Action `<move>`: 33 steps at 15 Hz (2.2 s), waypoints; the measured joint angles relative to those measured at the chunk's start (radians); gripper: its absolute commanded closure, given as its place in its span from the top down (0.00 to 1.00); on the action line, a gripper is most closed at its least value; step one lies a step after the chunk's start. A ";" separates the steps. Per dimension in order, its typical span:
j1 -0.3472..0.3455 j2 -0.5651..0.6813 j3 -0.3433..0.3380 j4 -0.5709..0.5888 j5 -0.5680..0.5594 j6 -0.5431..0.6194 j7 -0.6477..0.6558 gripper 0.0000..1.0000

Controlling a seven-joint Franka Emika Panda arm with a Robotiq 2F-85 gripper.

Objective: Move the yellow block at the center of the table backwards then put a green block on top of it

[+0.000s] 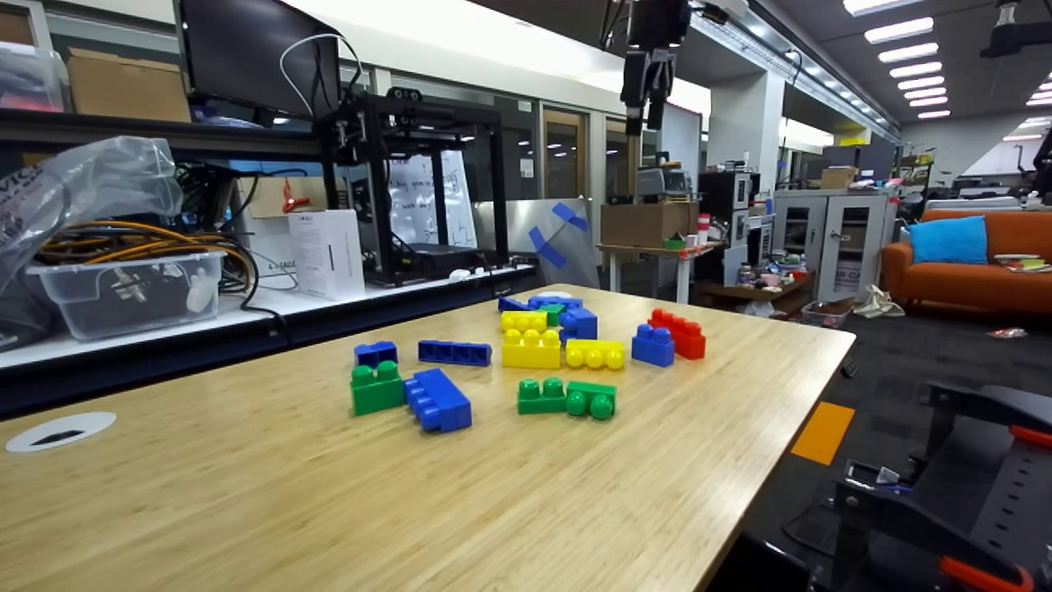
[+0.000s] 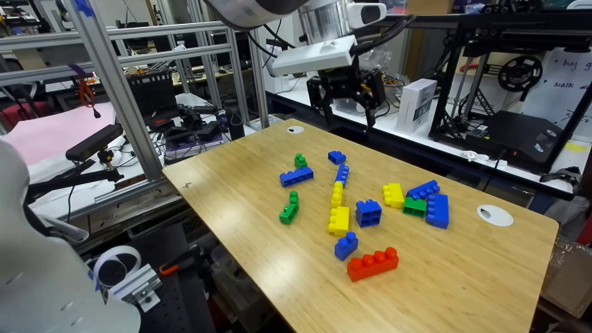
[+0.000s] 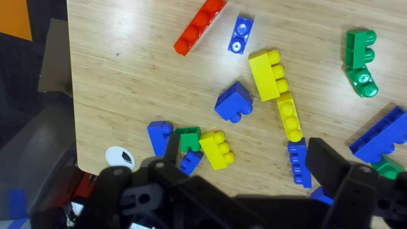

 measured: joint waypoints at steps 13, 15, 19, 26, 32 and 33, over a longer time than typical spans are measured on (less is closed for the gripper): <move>-0.007 0.075 0.038 0.049 0.053 0.019 -0.070 1.00; -0.004 0.145 0.062 0.083 0.087 0.033 -0.122 1.00; -0.008 0.332 0.099 0.196 0.112 0.055 -0.200 1.00; -0.062 0.743 0.154 0.535 0.107 0.044 -0.277 1.00; -0.062 0.944 0.234 0.789 0.107 -0.144 -0.302 1.00; -0.061 0.959 0.243 0.817 0.107 -0.185 -0.305 1.00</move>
